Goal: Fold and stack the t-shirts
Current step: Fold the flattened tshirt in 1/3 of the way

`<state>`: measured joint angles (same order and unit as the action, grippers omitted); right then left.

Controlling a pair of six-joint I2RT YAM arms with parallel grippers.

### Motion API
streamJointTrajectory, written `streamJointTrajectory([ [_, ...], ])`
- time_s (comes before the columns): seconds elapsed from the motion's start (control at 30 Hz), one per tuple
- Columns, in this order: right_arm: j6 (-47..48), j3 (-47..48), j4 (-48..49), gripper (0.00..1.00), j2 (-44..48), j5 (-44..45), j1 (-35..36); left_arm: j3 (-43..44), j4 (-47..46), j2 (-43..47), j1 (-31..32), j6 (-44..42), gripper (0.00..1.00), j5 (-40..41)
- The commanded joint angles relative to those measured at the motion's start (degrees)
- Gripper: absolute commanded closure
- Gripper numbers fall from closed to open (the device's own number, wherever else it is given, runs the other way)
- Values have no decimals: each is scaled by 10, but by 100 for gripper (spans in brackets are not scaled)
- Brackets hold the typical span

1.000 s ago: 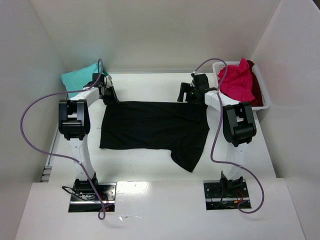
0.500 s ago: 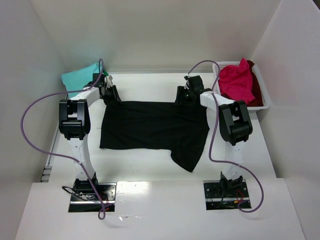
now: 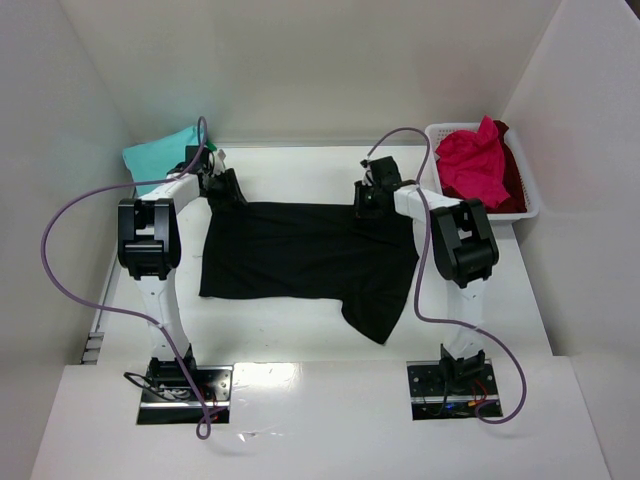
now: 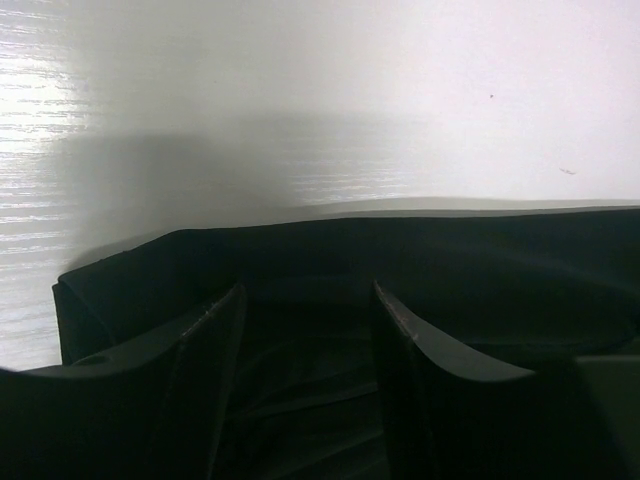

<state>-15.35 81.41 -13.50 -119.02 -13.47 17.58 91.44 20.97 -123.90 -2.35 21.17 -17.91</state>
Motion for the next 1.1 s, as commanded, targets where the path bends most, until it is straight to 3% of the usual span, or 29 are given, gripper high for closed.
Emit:
streamJointTrajectory([
  [0.0,-4,-5,-7,86,30,-7,7,15,14,-16,-1,-13,39,13],
  [0.2,-24,-70,5,87,111,-12,18,22,20,-16,-1,-13,36,13],
  [0.6,-109,-181,24,87,167,-37,67,22,20,-16,-1,-18,35,13],
  [0.63,-114,-181,24,84,167,-37,67,22,20,-16,-1,-18,35,13],
  [0.7,-137,-200,6,59,181,-37,81,22,20,-16,-1,-18,35,13],
  [0.73,-147,-200,6,51,187,-24,81,22,20,-16,-1,-18,35,13],
  [0.87,-170,-229,-18,37,261,35,81,22,20,-11,-1,-24,34,13],
  [0.9,-176,-223,-30,24,292,61,81,22,20,-11,-1,-24,34,13],
  [1.03,-176,-216,-30,23,345,103,66,22,25,-6,-1,-24,34,8],
  [1.07,-181,-210,-30,23,360,111,35,22,25,6,-1,-24,34,8],
])
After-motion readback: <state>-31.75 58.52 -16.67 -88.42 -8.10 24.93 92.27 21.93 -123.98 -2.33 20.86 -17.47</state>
